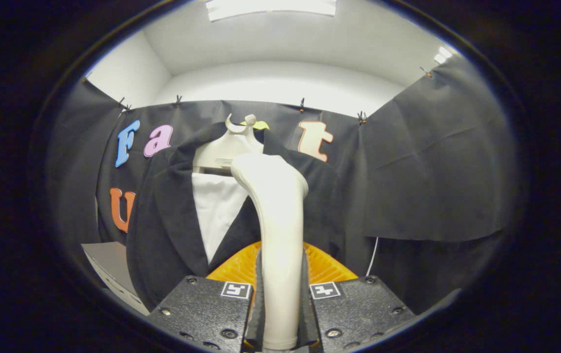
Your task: Iron the clothes twice with a garment steamer, once on the left side and once on the right side.
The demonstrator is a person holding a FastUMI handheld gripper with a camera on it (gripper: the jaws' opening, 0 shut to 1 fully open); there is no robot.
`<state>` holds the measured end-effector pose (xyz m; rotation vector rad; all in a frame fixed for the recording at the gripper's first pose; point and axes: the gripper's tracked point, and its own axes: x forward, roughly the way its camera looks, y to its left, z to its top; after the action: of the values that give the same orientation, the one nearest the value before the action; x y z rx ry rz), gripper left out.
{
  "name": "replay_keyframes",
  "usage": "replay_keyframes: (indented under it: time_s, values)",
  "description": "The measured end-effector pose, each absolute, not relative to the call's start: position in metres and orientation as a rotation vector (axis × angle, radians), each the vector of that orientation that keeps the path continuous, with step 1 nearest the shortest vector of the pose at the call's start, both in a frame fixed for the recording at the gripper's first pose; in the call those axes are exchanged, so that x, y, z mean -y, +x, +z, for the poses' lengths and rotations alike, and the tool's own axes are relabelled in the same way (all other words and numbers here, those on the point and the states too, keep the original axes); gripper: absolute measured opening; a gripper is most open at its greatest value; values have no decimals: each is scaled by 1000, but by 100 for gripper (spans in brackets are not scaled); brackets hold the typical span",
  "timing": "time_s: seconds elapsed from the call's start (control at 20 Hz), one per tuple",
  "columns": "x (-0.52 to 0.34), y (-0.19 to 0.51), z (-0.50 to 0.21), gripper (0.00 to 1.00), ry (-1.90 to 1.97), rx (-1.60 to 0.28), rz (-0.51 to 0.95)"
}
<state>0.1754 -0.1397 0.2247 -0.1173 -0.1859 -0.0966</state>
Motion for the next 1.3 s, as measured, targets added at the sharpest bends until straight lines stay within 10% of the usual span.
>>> replay_keyframes:
  time_s: [1.3]
  values:
    - [160, 172, 144, 30, -62, 72, -149]
